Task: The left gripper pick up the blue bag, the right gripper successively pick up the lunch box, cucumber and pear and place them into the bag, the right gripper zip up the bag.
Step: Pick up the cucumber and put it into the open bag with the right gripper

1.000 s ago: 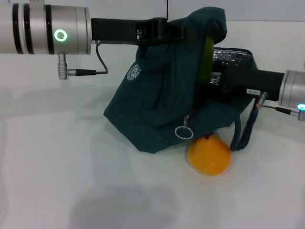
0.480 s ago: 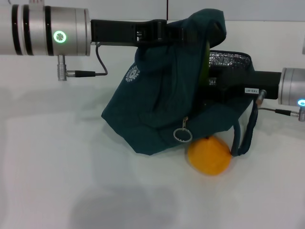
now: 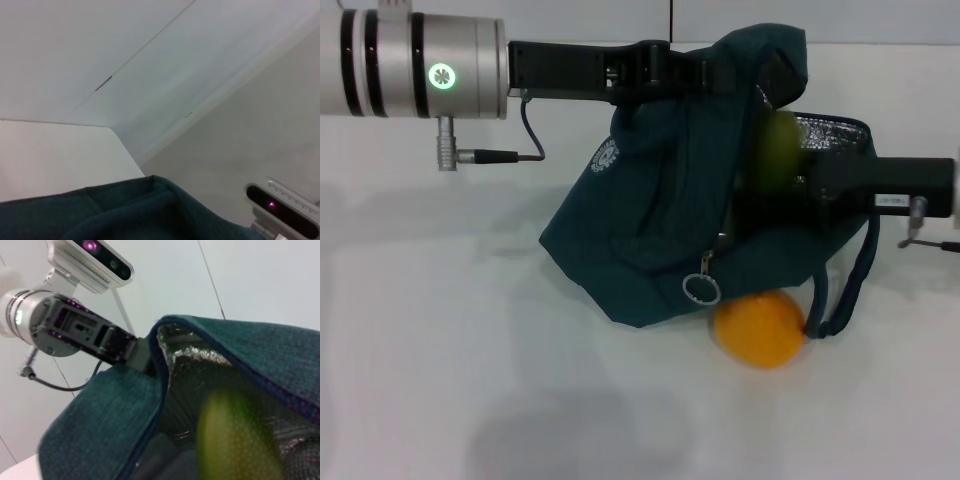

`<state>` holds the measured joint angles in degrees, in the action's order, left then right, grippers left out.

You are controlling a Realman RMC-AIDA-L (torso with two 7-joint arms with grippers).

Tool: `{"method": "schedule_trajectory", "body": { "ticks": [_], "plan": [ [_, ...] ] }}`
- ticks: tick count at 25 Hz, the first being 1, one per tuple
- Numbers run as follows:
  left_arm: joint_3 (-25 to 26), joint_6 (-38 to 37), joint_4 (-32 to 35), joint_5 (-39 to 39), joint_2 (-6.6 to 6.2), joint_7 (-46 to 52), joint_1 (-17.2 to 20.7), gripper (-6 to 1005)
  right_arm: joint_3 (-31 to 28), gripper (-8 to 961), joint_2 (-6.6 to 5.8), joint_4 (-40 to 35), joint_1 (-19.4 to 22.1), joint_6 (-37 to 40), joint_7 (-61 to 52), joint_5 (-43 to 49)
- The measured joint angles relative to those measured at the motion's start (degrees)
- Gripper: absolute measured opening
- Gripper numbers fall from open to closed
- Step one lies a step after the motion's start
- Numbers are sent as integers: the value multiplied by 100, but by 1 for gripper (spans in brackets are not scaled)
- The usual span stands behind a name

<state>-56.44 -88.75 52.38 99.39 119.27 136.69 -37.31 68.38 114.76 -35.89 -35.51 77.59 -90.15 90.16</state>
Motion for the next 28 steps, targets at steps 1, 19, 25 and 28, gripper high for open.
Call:
{"method": "schedule_trajectory", "body": {
  "ticks": [1, 19, 25, 28],
  "plan": [
    [3, 0, 0, 0, 0, 9, 4, 66, 1, 642, -9, -114, 77, 23, -62, 15],
    [58, 3, 0, 1, 0, 78, 26, 66, -837, 703, -29, -908, 727, 711, -493, 404],
    [65, 7, 0, 1, 0, 64, 33, 66, -1291, 703, -125, -925, 990, 879, -495, 453],
    [65, 7, 0, 1, 0, 61, 33, 67, -1459, 703, -155, -928, 1096, 1032, -471, 453]
  ]
}}
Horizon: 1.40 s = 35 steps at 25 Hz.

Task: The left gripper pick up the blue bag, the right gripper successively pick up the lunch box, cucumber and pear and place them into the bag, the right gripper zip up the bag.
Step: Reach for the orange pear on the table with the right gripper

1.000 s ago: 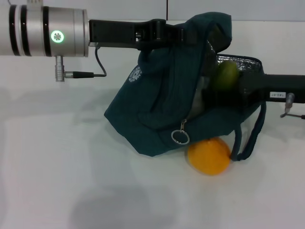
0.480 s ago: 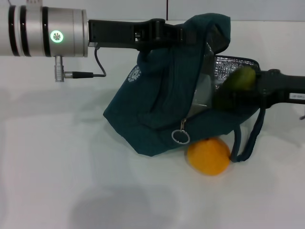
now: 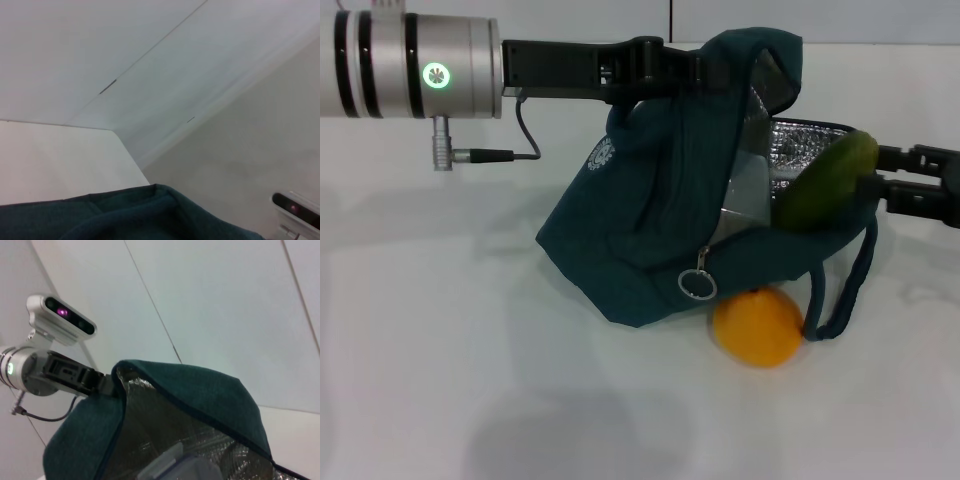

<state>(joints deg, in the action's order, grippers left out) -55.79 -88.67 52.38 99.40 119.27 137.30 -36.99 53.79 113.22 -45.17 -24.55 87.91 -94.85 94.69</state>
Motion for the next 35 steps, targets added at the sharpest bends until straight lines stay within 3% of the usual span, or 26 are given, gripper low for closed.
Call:
{"method": "schedule_trajectory", "body": {
  "ticks": [9, 16, 21, 24, 29, 35],
  "plan": [
    [-2, 9, 0, 0, 0, -10, -2, 67, -555, 703, -20, -6, 129, 616, 190, 3],
    [3, 9, 0, 0, 0, -10, -2, 67, -618, 702, -66, 1, 252, 804, 287, 22],
    [14, 8, -4, 0, 0, -10, -2, 67, -616, 702, -205, 42, 342, 1575, 727, 80],
    [16, 9, -7, 0, 0, -10, -1, 67, -594, 702, -220, 109, 365, 2047, 1353, 298],
    [20, 51, -9, 0, 8, -30, -1, 66, -515, 699, -24, 349, 251, 2273, 1994, 1073],
    [170, 154, -90, -1, 14, -237, -18, 66, -323, 680, 151, 689, 32, 1962, 2364, 1209]
  ]
}}
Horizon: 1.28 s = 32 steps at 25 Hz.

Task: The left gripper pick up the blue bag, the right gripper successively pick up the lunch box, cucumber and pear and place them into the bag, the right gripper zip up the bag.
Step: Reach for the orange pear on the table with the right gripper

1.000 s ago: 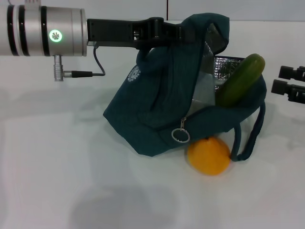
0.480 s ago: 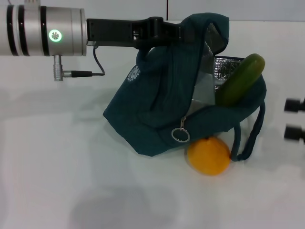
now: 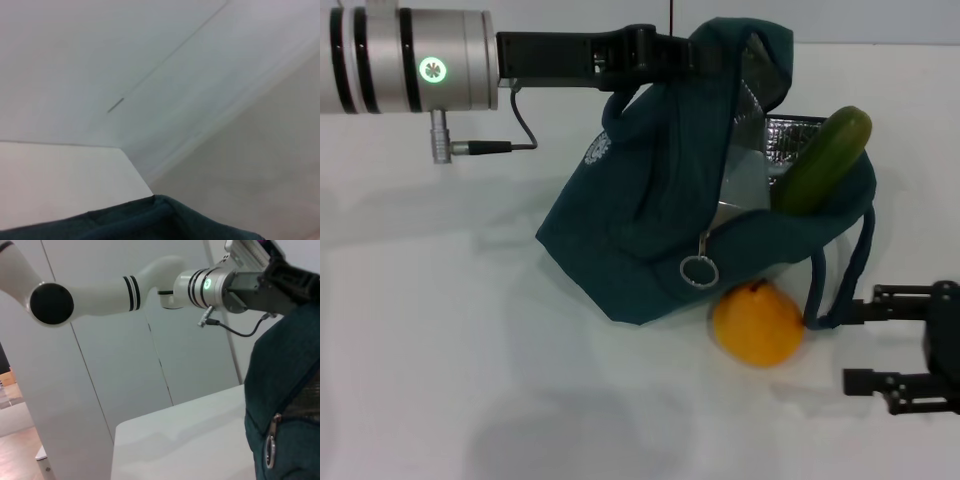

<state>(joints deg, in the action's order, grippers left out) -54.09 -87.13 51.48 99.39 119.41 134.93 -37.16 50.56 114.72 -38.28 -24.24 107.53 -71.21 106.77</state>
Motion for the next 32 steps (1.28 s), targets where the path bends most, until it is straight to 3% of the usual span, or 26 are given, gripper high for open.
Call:
{"method": "schedule_trajectory", "body": {
  "ticks": [8, 32],
  "plan": [
    [282, 177, -415, 6, -63, -481, -165, 66, 145, 658, 50, 431, -338, -672, 103, -18],
    [285, 339, -437, 5, -160, -700, -157, 66, 435, 591, 127, 1081, -1135, -1779, 335, -211]
  ]
}}
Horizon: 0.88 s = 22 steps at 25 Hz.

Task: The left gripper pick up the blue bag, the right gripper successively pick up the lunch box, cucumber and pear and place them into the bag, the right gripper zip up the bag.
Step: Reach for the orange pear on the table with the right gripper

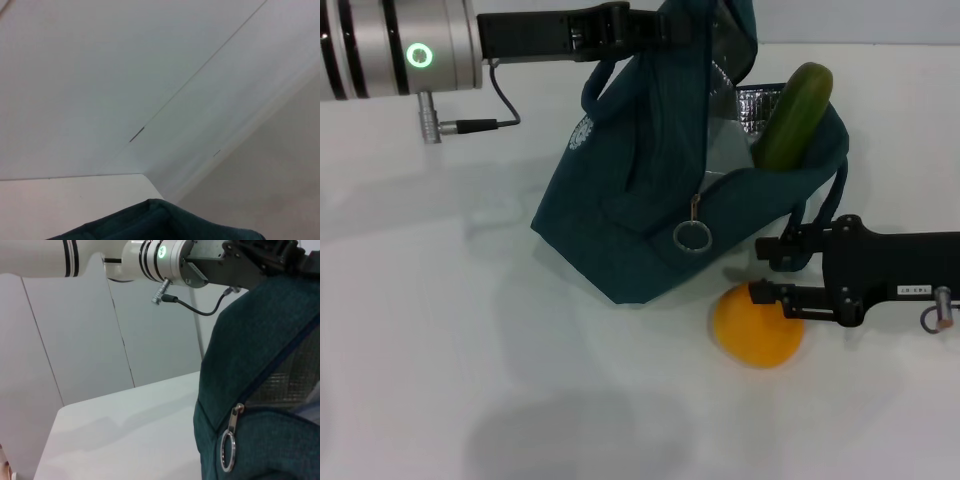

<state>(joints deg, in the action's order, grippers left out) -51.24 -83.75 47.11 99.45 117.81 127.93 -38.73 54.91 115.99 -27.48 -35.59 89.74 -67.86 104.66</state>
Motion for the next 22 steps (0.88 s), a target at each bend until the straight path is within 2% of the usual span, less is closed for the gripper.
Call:
{"method": "schedule_trajectory", "body": {
  "ticks": [4, 10, 15, 22],
  "plan": [
    [0, -1, 0, -3, -3, -4, -9, 66, 30, 580, 7, 55, -76, -37, 1, -1],
    [0, -9, 0, -8, -4, -35, -12, 66, 200, 508, 20, 189, -197, -204, 1, -47],
    [0, -10, 0, -13, -1, -56, -12, 66, 283, 497, 21, 226, -235, -260, 1, -75],
    [0, -19, 3, -14, 13, -68, -2, 66, 316, 269, 21, 226, -238, -290, 1, -123]
  ]
}}
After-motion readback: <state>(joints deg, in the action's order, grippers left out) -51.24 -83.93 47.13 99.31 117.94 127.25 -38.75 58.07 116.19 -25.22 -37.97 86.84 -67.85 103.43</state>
